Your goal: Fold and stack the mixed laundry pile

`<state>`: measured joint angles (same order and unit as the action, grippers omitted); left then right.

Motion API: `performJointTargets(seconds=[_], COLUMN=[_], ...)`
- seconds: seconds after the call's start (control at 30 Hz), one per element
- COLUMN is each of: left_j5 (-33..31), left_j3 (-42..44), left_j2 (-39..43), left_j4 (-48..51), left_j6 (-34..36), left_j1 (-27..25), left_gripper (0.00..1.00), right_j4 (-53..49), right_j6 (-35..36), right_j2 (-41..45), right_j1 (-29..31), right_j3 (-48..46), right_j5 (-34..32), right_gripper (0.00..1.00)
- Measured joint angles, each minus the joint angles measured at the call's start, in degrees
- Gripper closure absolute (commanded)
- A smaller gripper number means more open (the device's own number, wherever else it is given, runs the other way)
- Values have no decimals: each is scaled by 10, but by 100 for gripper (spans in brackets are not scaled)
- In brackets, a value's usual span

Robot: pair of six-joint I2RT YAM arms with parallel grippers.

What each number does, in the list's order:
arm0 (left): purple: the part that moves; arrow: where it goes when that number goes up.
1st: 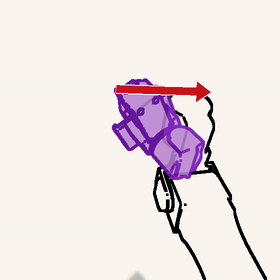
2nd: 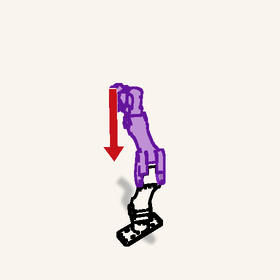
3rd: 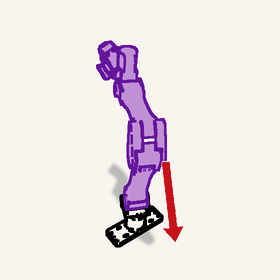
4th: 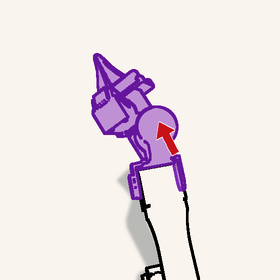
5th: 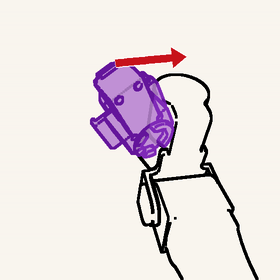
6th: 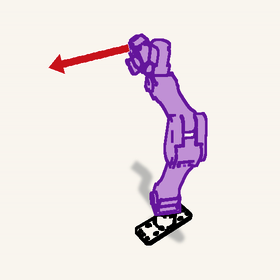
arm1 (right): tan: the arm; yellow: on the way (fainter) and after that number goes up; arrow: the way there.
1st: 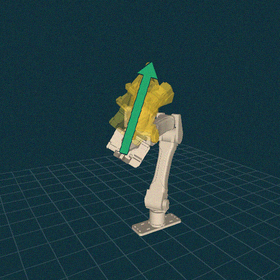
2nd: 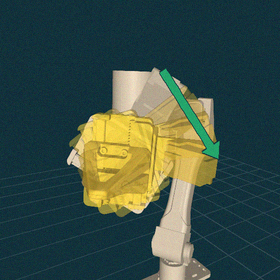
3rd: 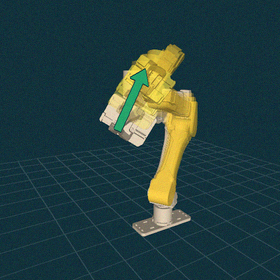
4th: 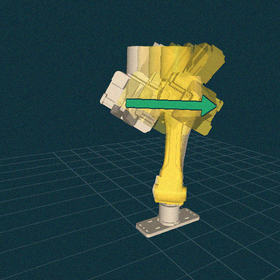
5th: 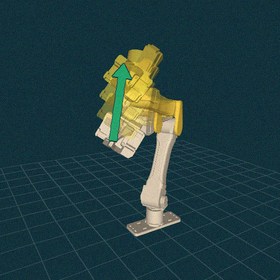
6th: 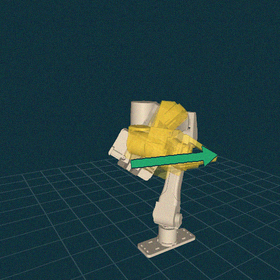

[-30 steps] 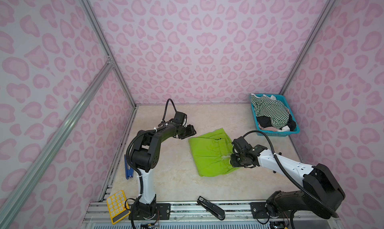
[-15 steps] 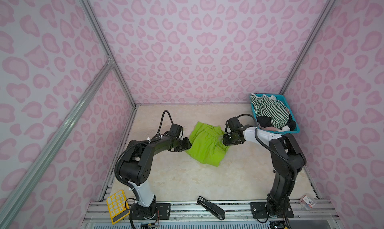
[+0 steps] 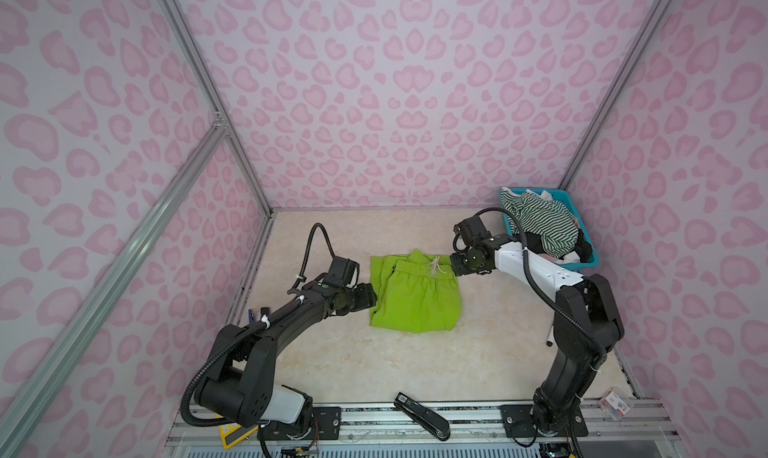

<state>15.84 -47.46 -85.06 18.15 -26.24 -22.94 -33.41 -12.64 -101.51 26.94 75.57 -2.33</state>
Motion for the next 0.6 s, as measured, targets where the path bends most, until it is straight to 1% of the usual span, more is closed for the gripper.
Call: performJointTargets(seconds=[0.13, 0.27, 0.37, 0.43, 0.47, 0.57, 0.6], left_j5=[28, 57, 84, 92, 94, 85, 76], left_j3=[-19, -39, -52, -59, -63, -78, -83], left_j2=[-63, -112, -139, -152, -158, -177, -182], left_j4=[-22, -53, -83, -96, -100, -97, -90], left_j6=[14, 22, 23, 23, 23, 14, 8], left_j1=[0, 0, 1, 1, 1, 1, 2], left_gripper=[25, 26, 32, 40, 48, 80, 83], right_j4=[4, 10, 13, 14, 15, 18, 18], right_j6=[-18, -30, -34, -37, -40, -43, -45], right_j2=[43, 74, 89, 96, 99, 106, 109], right_j1=[0, 2, 3, 3, 3, 3, 3], right_j3=[-73, -120, -143, -154, -160, -171, -173], right_j5=[36, 57, 65, 68, 68, 69, 68], right_gripper=[46, 46, 47, 46, 47, 47, 47])
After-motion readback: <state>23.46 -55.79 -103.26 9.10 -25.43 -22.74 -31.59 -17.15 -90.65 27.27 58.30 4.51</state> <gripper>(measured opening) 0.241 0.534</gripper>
